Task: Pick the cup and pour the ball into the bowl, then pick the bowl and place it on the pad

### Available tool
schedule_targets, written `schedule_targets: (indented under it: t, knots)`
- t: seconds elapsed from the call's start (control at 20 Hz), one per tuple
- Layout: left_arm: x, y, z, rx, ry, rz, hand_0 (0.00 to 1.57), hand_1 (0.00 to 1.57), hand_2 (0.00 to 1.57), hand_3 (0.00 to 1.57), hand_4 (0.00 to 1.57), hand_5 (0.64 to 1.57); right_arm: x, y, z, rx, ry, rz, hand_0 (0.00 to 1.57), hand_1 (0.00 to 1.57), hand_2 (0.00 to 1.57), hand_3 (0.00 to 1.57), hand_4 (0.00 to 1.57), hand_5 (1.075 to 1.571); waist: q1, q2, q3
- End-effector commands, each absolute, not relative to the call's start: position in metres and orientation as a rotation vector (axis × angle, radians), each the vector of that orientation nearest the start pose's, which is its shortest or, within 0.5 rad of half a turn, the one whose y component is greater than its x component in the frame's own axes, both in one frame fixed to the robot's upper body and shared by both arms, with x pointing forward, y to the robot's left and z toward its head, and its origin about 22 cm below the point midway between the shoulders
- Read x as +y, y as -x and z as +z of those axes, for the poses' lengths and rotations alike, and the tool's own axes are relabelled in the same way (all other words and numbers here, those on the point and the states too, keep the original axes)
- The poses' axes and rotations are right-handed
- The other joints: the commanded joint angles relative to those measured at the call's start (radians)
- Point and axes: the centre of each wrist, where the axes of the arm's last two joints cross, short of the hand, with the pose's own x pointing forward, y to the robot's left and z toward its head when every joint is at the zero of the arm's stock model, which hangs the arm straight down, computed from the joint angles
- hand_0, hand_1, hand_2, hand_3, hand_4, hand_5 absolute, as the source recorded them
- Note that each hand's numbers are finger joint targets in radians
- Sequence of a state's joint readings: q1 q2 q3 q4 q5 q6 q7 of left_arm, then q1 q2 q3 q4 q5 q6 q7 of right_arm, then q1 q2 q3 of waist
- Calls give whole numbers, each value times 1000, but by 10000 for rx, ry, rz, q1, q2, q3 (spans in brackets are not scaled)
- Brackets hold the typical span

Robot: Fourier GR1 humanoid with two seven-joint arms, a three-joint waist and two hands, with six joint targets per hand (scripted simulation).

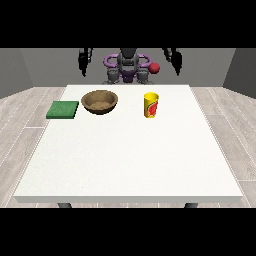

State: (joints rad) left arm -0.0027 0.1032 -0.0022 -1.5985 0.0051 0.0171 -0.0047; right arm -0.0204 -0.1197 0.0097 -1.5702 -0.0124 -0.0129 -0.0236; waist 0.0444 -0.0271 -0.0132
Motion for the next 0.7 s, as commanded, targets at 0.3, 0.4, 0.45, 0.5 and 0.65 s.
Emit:
schedule_targets:
  t: [0.3,0.4,0.45,0.5,0.65]
  knots:
    - [222,-228,8,-16722,-585,578,0,0,0,0,0,1470,-294,-205,-20,-15865,520,-724,0,0,0,0,120,1563,-559,-1183,169]
    - [214,-231,6,-17156,-532,896,0,0,0,0,0,1471,-314,-205,-21,-16614,-15,-615,0,0,0,0,80,1566,-820,-700,149]
    - [206,-225,12,-17500,-199,569,0,0,0,0,0,1471,-330,-194,-35,-16280,115,-744,0,0,0,0,0,1565,-418,-734,149]
    - [194,-222,3,-17718,-268,484,0,0,0,0,0,1473,-338,-206,-30,-16868,-35,-860,0,0,0,0,0,1563,-367,-255,144]
    - [177,-234,3,-18214,-604,708,0,0,0,0,0,1476,-311,-216,-35,-17301,-708,-356,0,0,0,0,80,1562,-764,124,134]
